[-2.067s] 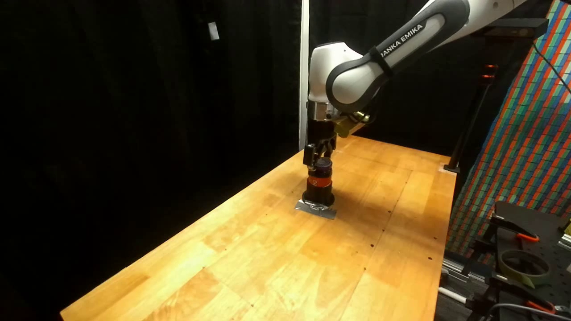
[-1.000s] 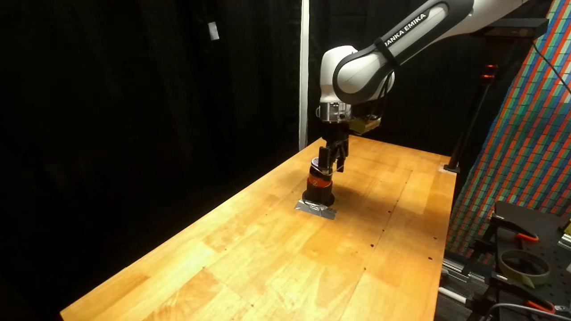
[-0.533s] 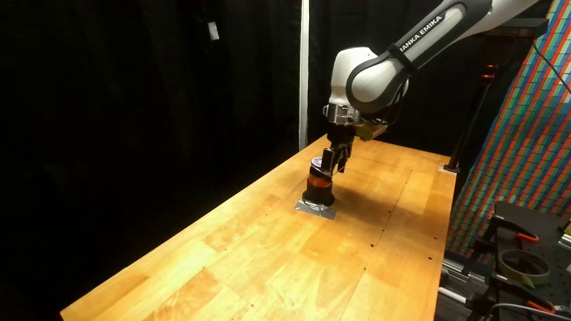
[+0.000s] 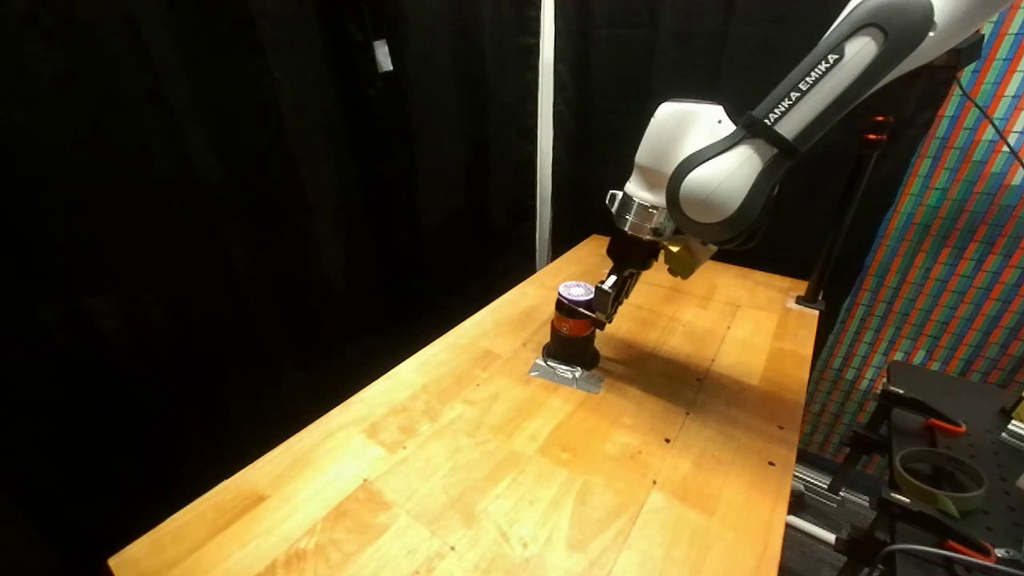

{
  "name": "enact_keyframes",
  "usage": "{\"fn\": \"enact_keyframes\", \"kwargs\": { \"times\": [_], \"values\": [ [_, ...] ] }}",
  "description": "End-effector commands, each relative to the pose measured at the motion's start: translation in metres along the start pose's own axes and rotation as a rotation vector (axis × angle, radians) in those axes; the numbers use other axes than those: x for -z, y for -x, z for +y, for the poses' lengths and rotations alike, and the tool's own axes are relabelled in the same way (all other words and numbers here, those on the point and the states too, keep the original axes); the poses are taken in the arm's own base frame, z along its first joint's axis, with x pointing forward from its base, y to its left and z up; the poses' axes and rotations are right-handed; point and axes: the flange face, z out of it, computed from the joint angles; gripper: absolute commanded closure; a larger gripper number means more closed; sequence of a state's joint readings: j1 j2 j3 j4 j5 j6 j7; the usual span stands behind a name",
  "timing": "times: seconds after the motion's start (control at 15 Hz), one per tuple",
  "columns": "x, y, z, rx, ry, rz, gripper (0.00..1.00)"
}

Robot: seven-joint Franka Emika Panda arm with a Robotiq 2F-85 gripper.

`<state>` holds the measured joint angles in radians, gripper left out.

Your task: Put the rubber band around the base of the cup

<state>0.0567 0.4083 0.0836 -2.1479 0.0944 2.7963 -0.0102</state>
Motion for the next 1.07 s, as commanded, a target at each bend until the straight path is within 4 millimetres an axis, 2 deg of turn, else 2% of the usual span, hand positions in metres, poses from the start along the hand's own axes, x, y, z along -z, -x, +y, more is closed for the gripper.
{"fn": "enact_keyframes", "kwargs": {
  "times": [0.0,0.2,0.27,0.73,1.0],
  "values": [
    [0.011,0.030,0.002,0.003,0.015,0.121,0.93],
    [0.010,0.046,0.005,-0.008,0.014,0.249,0.99],
    [0.009,0.051,0.005,-0.009,0.011,0.285,0.95],
    [0.009,0.083,-0.005,-0.002,-0.089,0.518,0.94],
    [0.002,0.103,0.006,0.012,-0.142,0.596,0.95]
  ]
}}
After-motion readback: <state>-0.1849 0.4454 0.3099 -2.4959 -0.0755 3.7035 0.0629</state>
